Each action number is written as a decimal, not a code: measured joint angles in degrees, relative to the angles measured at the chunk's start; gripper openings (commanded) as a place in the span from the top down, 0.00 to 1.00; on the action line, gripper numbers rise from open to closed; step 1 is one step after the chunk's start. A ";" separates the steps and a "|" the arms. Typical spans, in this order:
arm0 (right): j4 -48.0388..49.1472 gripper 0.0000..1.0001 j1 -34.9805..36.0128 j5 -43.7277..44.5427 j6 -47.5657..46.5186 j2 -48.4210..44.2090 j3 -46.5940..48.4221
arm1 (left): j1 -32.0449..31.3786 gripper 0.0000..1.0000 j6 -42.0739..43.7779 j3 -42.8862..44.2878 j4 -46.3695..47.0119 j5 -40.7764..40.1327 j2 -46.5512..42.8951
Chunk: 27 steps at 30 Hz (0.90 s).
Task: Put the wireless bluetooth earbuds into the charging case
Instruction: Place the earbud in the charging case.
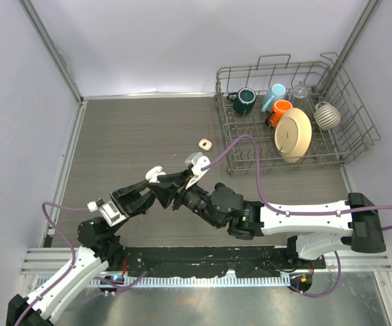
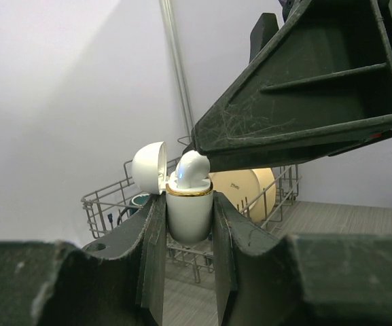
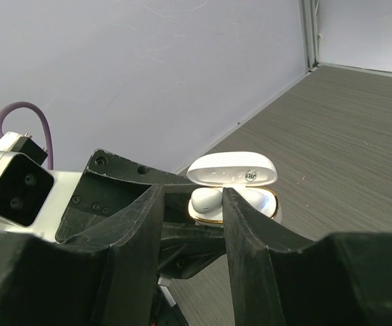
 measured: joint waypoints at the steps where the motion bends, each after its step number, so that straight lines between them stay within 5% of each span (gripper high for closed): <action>1: 0.00 0.55 0.00 -0.02 -0.02 0.00 0.11 | 0.00 1.00 0.00 0.00 0.04 -0.02 0.00; 27: 0.46 0.54 -0.09 -0.76 -0.20 -1.62 0.28 | 0.00 1.00 0.00 0.00 0.07 0.66 0.00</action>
